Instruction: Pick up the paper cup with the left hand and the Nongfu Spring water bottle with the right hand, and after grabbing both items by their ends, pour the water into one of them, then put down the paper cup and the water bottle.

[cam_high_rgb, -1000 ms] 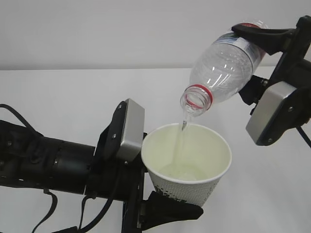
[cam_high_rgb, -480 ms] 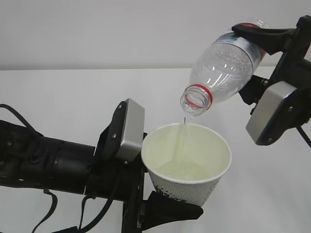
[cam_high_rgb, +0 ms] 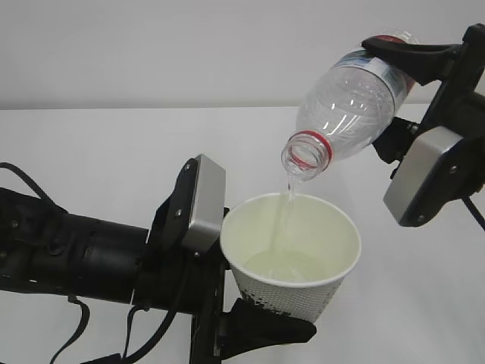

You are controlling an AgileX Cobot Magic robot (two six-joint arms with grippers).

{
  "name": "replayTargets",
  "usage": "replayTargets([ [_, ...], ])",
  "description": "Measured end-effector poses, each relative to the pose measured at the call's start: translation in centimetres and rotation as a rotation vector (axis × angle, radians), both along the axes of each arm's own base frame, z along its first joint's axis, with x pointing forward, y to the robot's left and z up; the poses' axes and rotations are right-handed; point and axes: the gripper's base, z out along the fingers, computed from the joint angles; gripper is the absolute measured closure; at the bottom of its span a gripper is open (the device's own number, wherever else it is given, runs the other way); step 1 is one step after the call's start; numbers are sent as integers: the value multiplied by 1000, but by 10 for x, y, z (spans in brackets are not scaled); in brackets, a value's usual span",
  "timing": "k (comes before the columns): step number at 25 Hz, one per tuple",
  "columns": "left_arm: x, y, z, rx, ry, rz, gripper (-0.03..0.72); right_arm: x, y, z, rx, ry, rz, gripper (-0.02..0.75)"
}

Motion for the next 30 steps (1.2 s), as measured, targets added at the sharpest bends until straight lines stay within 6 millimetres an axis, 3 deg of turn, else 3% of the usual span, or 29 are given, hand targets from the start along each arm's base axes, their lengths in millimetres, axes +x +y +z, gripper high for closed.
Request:
replayTargets([
  [30, 0, 0, -1, 6, -1, 3, 193, 0, -1, 2, 7, -4, -7, 230],
])
